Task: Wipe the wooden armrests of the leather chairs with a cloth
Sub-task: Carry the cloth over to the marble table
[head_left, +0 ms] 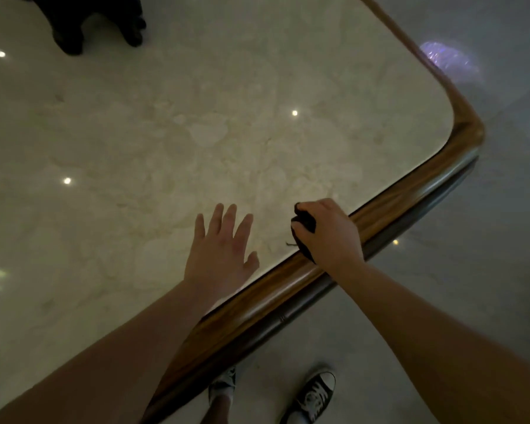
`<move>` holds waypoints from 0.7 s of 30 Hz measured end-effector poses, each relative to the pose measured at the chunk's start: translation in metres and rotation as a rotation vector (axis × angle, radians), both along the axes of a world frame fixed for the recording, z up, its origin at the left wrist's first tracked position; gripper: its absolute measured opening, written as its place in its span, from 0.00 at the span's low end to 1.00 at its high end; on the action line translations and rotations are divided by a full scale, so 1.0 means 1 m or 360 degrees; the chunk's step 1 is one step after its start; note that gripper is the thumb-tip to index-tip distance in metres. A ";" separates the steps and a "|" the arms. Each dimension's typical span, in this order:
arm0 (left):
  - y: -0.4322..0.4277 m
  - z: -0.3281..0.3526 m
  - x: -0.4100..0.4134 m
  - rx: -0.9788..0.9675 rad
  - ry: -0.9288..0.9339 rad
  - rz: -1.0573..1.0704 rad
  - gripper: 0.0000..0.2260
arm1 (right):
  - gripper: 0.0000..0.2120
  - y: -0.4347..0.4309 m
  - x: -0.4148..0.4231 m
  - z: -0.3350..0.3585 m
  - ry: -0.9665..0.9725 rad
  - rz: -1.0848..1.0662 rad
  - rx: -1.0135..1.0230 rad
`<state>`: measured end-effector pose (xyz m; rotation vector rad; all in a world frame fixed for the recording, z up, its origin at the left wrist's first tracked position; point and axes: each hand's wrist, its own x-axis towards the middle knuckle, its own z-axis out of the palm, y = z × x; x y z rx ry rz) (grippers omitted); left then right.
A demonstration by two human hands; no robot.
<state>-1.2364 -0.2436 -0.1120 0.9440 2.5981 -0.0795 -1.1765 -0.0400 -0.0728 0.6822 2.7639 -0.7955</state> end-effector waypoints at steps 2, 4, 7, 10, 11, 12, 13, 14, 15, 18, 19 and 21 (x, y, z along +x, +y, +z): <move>0.004 -0.025 -0.007 0.0000 0.0040 0.0010 0.34 | 0.17 0.002 -0.013 -0.023 0.0097 0.0026 0.0018; 0.008 -0.046 -0.010 0.0027 0.0076 0.0035 0.35 | 0.17 0.007 -0.023 -0.042 0.0193 0.0044 0.0048; 0.010 -0.073 -0.010 0.0081 0.0071 0.0039 0.35 | 0.17 0.015 -0.032 -0.067 0.0337 0.0005 0.0117; 0.010 -0.091 -0.008 0.0124 0.0120 0.0035 0.35 | 0.18 0.018 -0.037 -0.086 0.0464 -0.0024 0.0186; 0.010 -0.094 -0.007 0.0148 0.0145 0.0035 0.35 | 0.18 0.019 -0.039 -0.092 0.0507 -0.0012 0.0225; 0.009 -0.097 -0.006 0.0165 0.0164 0.0040 0.36 | 0.18 0.019 -0.039 -0.099 0.0523 0.0010 0.0270; 0.009 -0.098 -0.005 0.0182 0.0181 0.0043 0.36 | 0.18 0.020 -0.039 -0.106 0.0511 0.0042 0.0315; 0.008 -0.100 -0.005 0.0190 0.0200 0.0043 0.36 | 0.20 0.020 -0.038 -0.111 0.0462 0.0077 0.0361; 0.008 -0.101 -0.005 0.0192 0.0209 0.0047 0.36 | 0.21 0.020 -0.036 -0.115 0.0396 0.0113 0.0404; 0.008 -0.102 -0.006 0.0185 0.0230 0.0042 0.36 | 0.27 0.021 -0.031 -0.121 0.0240 0.0229 0.0478; 0.008 -0.102 -0.005 0.0182 0.0231 0.0041 0.36 | 0.28 0.022 -0.031 -0.121 0.0198 0.0270 0.0478; 0.007 -0.102 -0.006 0.0165 0.0231 0.0033 0.36 | 0.31 0.024 -0.033 -0.119 0.0091 0.0328 0.0446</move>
